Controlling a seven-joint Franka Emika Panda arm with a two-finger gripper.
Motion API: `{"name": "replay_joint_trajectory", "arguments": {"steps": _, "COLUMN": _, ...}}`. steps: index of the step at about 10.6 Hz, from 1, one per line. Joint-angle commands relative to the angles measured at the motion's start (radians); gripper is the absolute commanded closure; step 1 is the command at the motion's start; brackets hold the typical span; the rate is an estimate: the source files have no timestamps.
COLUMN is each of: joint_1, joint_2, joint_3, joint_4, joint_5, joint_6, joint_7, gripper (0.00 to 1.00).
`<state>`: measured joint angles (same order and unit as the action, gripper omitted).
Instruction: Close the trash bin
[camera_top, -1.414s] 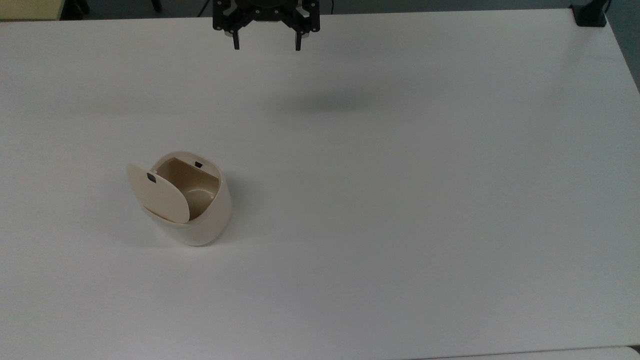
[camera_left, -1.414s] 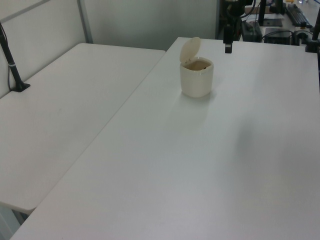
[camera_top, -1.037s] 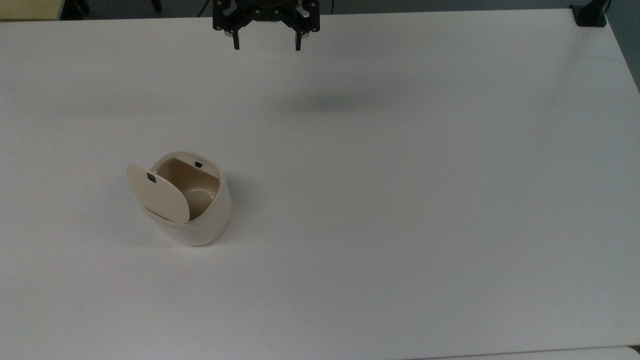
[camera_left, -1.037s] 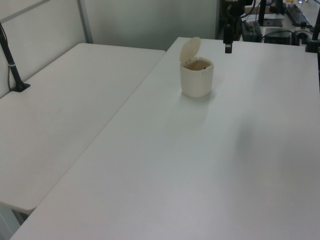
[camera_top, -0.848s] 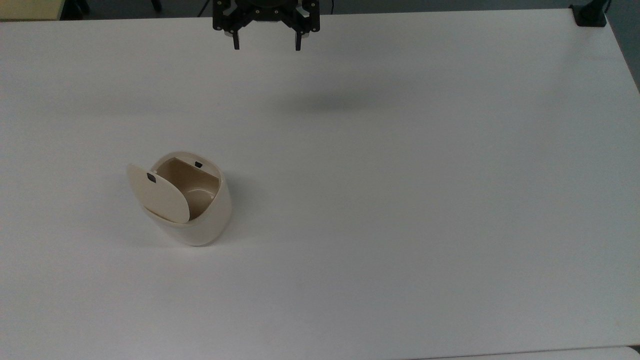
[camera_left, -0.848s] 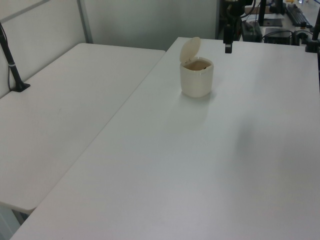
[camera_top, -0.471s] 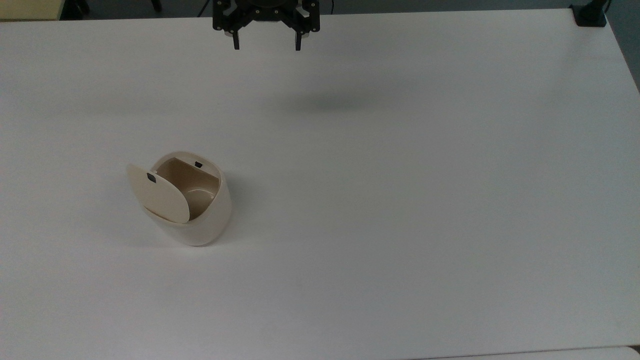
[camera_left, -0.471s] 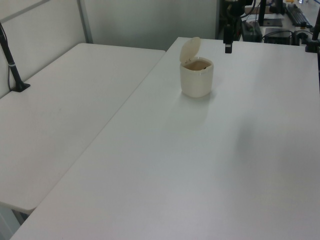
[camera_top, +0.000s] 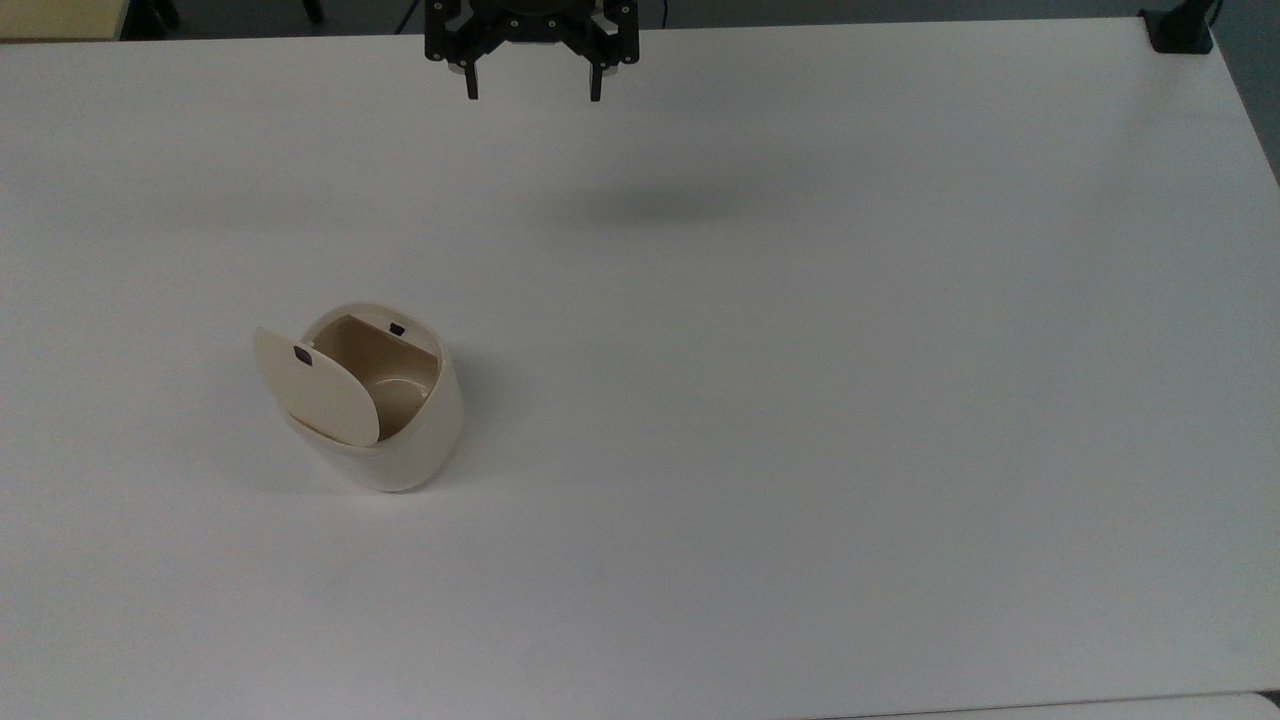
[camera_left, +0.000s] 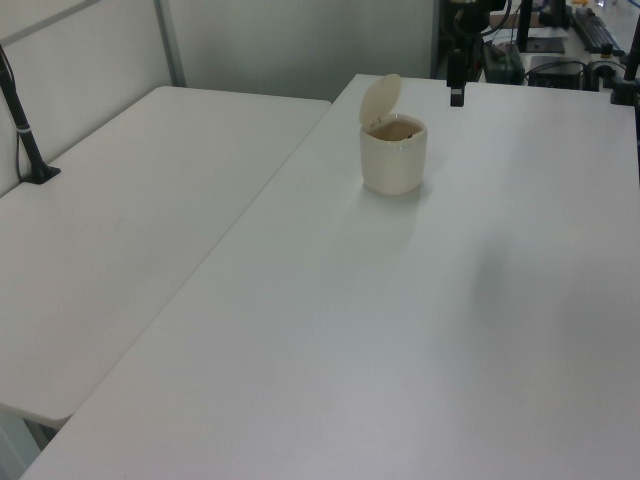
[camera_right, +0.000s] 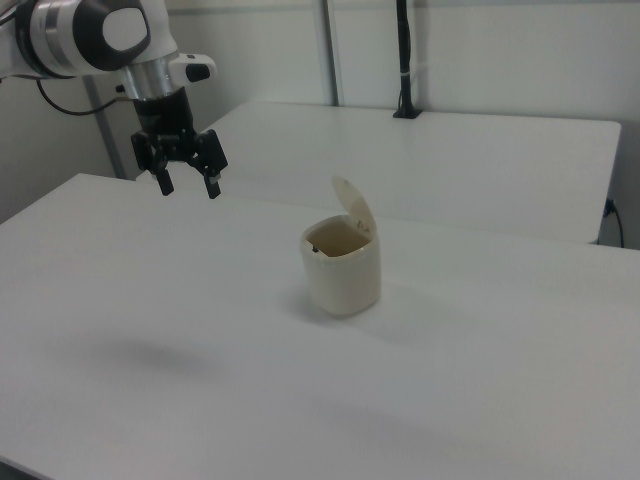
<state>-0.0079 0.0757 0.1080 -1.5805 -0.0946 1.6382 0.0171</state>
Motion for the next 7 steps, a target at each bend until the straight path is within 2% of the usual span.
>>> {"name": "replay_joint_trajectory", "arguments": {"steps": 1, "joint_1": 0.003, "joint_2": -0.014, "joint_3": -0.005, "joint_4": -0.016, "joint_5": -0.002, "joint_6": -0.004, "joint_7": -0.026, "gripper": 0.0}}
{"name": "replay_joint_trajectory", "arguments": {"steps": 2, "joint_1": 0.003, "joint_2": -0.013, "joint_3": -0.005, "joint_4": -0.016, "joint_5": -0.002, "joint_6": -0.003, "joint_7": -0.029, "gripper": 0.06}}
{"name": "replay_joint_trajectory", "arguments": {"steps": 3, "joint_1": 0.005, "joint_2": -0.011, "joint_3": -0.005, "joint_4": -0.016, "joint_5": -0.002, "joint_6": -0.003, "joint_7": -0.048, "gripper": 0.19}}
{"name": "replay_joint_trajectory", "arguments": {"steps": 4, "joint_1": 0.003, "joint_2": -0.011, "joint_3": -0.005, "joint_4": -0.016, "joint_5": -0.002, "joint_6": -0.001, "joint_7": -0.084, "gripper": 0.36}}
{"name": "replay_joint_trajectory", "arguments": {"steps": 7, "joint_1": 0.0, "joint_2": -0.007, "joint_3": -0.007, "joint_4": -0.016, "joint_5": 0.001, "joint_6": 0.002, "joint_7": -0.112, "gripper": 0.72}}
